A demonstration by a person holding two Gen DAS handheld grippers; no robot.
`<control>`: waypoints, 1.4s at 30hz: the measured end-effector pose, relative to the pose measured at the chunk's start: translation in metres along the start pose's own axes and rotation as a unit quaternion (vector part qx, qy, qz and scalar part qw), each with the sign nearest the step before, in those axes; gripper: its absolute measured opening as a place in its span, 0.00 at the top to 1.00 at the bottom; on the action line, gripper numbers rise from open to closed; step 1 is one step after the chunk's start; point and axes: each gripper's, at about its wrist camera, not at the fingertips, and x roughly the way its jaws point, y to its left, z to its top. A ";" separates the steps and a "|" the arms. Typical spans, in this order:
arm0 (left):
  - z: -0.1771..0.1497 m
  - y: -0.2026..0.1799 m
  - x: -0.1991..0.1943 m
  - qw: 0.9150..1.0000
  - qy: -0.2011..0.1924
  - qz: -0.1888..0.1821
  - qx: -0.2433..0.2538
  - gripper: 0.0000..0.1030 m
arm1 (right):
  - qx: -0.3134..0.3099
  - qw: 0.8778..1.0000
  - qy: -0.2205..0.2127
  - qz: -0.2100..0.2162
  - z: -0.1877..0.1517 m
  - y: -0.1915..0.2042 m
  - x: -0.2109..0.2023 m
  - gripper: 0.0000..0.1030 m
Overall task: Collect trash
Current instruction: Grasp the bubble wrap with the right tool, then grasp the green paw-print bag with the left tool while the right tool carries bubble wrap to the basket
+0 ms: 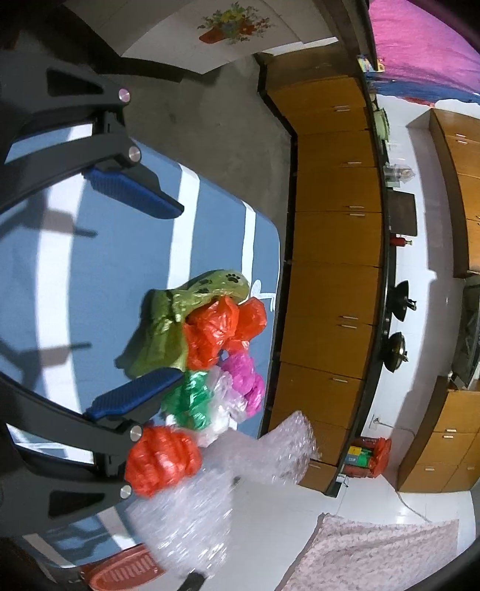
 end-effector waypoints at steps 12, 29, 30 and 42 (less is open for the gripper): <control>0.015 0.000 0.092 0.995 0.102 0.014 -0.009 0.51 | 0.012 0.999 0.012 -0.032 -0.007 -0.031 0.011 0.90; 0.006 0.018 0.073 0.993 0.112 -0.021 -0.031 0.81 | 0.008 1.000 0.004 -0.027 -0.009 -0.035 -0.004 0.90; 0.005 0.020 0.068 0.993 0.110 -0.023 -0.031 0.81 | 0.007 1.000 0.002 -0.027 -0.009 -0.035 -0.005 0.90; 0.018 0.007 -0.014 0.996 0.050 -0.073 -0.017 0.81 | 0.002 0.999 -0.023 -0.029 -0.006 -0.038 -0.035 0.90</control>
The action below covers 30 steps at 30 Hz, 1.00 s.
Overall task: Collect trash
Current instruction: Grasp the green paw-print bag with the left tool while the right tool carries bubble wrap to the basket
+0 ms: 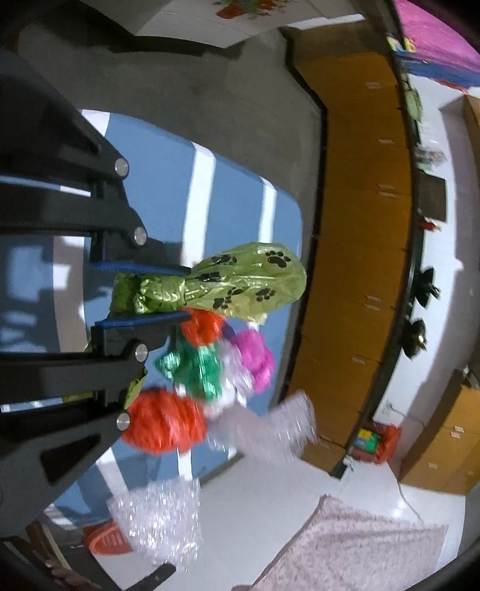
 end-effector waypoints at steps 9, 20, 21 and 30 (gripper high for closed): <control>0.009 -0.057 -0.036 0.997 -0.033 -0.059 0.041 0.81 | 0.006 0.999 -0.022 -0.022 0.004 -0.021 -0.020 0.90; 0.002 -0.141 -0.041 0.988 -0.036 -0.118 0.095 0.81 | 0.034 0.997 -0.035 -0.063 0.000 -0.063 -0.034 0.90; 0.001 -0.151 -0.040 0.986 -0.034 -0.125 0.101 0.81 | 0.036 0.997 -0.035 -0.067 0.000 -0.067 -0.035 0.90; -0.015 -0.214 -0.028 0.975 -0.024 -0.171 0.139 0.81 | 0.056 0.990 -0.047 -0.119 -0.004 -0.111 -0.048 0.90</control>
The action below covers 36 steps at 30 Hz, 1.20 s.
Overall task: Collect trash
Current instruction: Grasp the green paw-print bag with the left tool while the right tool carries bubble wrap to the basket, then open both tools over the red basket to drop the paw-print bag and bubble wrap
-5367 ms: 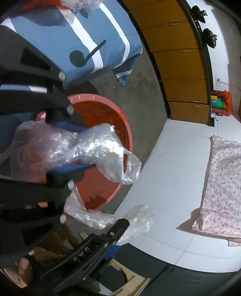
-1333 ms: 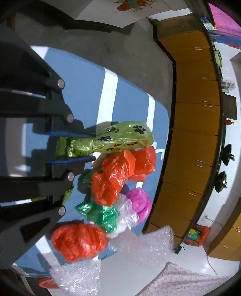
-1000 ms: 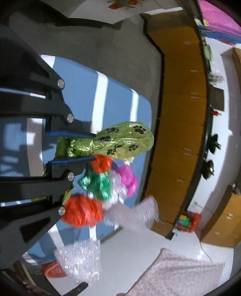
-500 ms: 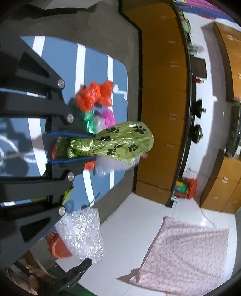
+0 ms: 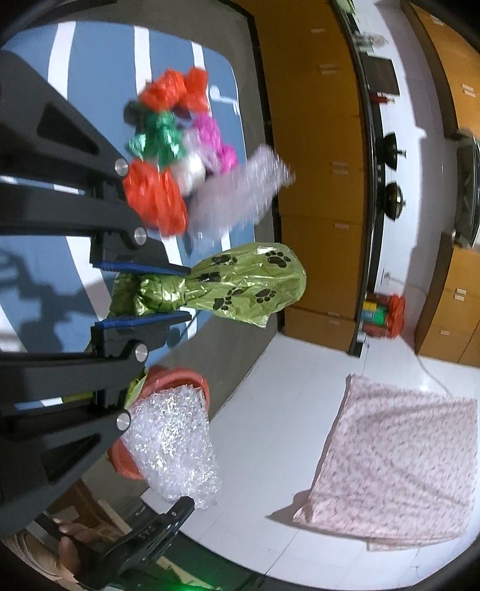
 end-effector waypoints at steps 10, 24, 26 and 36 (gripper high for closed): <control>0.000 -0.062 0.044 0.998 0.011 -0.044 0.037 0.81 | 0.028 0.998 -0.004 -0.056 0.000 -0.052 0.011 0.90; -0.004 -0.141 0.126 0.991 0.045 -0.098 0.084 0.81 | 0.014 0.993 -0.012 -0.117 -0.001 -0.084 0.046 0.90; -0.006 -0.150 0.139 0.989 0.050 -0.104 0.088 0.81 | 0.003 0.992 -0.014 -0.126 0.000 -0.086 0.052 0.90; -0.021 -0.178 0.187 0.984 0.078 -0.119 0.109 0.80 | -0.027 0.991 -0.007 -0.132 -0.002 -0.090 0.076 0.90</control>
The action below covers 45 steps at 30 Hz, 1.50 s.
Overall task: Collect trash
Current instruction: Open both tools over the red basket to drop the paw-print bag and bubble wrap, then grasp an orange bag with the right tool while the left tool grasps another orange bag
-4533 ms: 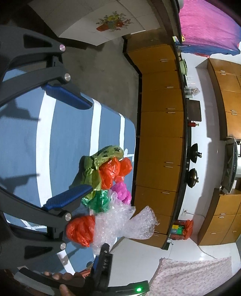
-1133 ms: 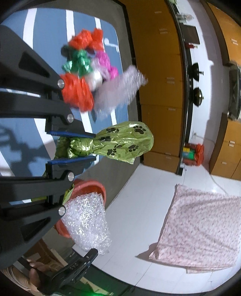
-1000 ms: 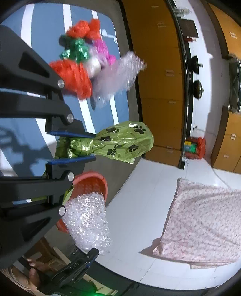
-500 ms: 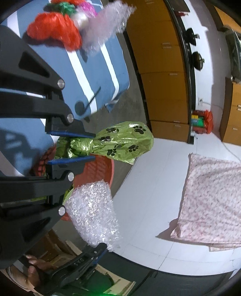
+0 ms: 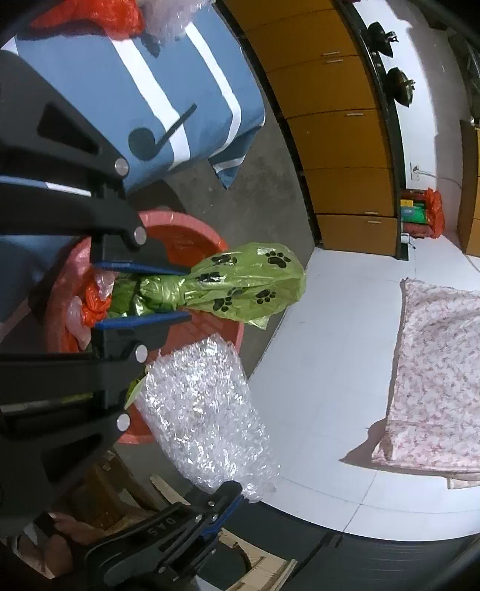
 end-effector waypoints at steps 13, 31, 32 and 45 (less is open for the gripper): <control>-0.008 0.020 0.004 1.000 0.009 0.019 -0.021 0.51 | 0.057 0.994 0.031 0.091 -0.003 -0.013 0.008 0.61; -0.067 0.083 -0.130 0.985 -0.044 0.161 -0.051 0.21 | 0.060 0.992 0.038 0.106 -0.017 0.016 -0.035 0.31; -0.072 0.089 -0.138 0.983 -0.044 0.171 -0.055 0.20 | 0.058 0.991 0.041 0.113 -0.017 0.022 -0.037 0.31; -0.149 0.197 -0.233 0.936 -0.037 0.316 -0.148 0.11 | -0.009 0.961 0.061 0.271 -0.021 0.156 -0.080 0.15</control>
